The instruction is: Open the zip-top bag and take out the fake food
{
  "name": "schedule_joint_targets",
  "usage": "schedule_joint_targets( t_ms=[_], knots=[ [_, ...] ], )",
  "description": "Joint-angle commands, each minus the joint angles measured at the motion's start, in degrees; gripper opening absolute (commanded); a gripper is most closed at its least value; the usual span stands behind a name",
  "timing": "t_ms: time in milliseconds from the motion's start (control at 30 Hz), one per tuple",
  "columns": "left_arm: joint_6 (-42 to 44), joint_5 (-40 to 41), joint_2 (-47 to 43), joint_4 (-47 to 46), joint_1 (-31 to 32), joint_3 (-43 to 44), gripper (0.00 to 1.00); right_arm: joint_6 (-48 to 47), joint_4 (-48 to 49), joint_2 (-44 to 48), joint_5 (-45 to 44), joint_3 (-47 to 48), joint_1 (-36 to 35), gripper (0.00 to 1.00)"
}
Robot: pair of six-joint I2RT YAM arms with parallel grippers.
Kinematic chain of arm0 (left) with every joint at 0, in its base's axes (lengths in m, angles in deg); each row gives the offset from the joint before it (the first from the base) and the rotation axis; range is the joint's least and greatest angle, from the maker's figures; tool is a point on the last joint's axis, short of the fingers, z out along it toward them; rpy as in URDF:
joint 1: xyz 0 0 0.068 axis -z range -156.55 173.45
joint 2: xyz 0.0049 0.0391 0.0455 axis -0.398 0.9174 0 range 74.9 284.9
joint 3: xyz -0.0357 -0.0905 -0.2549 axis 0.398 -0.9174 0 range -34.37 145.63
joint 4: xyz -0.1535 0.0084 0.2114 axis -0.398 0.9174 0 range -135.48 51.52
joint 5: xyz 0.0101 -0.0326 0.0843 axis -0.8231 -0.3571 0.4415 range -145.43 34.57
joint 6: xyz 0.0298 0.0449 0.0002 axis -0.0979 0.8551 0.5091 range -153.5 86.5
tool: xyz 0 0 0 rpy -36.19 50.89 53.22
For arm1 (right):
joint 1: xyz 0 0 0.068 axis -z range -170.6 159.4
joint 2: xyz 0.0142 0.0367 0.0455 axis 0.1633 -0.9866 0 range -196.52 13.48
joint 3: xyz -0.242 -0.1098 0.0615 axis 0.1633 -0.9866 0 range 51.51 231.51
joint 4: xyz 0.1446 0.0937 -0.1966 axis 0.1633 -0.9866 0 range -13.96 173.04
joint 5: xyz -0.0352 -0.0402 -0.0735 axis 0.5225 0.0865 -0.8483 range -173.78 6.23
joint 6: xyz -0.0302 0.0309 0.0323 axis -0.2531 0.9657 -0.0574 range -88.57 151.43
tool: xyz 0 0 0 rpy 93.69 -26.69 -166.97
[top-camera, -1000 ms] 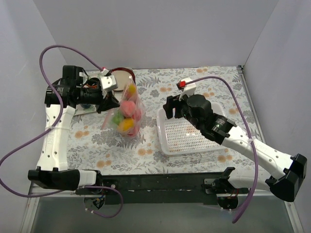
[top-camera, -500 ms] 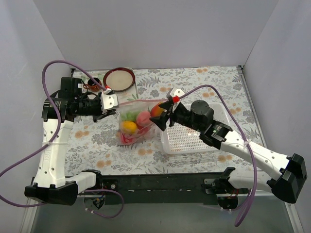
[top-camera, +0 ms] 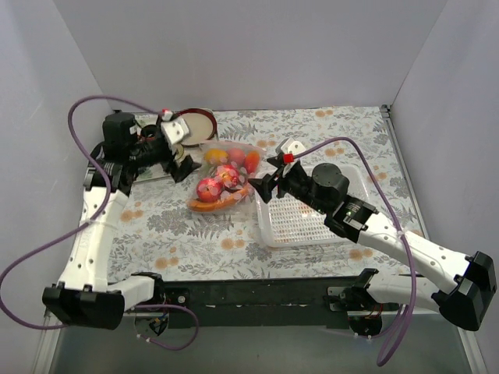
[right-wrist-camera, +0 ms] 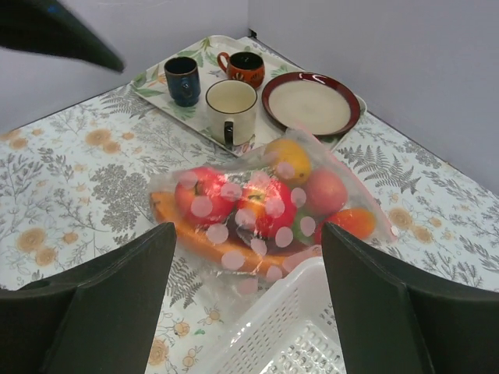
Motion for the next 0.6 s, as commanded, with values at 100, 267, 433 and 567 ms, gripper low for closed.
schedule_joint_targets(
  t_ms=[100, 267, 433, 567],
  knots=[
    [-25.7, 14.0, 24.8, -16.0, 3.4, 15.2, 0.98, 1.5, 2.8, 2.5, -2.6, -1.4, 0.1, 0.84],
    [-28.7, 24.5, 32.2, -25.0, 8.4, 14.9, 0.98, 5.4, 2.9, 3.6, -2.0, -3.7, 0.0, 0.84],
    [-33.9, 27.9, 47.8, -21.0, 8.5, 29.2, 0.98, 6.1, 2.2, 5.1, -3.2, -5.4, 0.0, 0.85],
    [-31.4, 28.0, 52.0, -25.0, 10.8, 29.4, 0.98, 6.9, 2.3, 5.8, -2.9, -6.6, 0.0, 0.85]
  ],
)
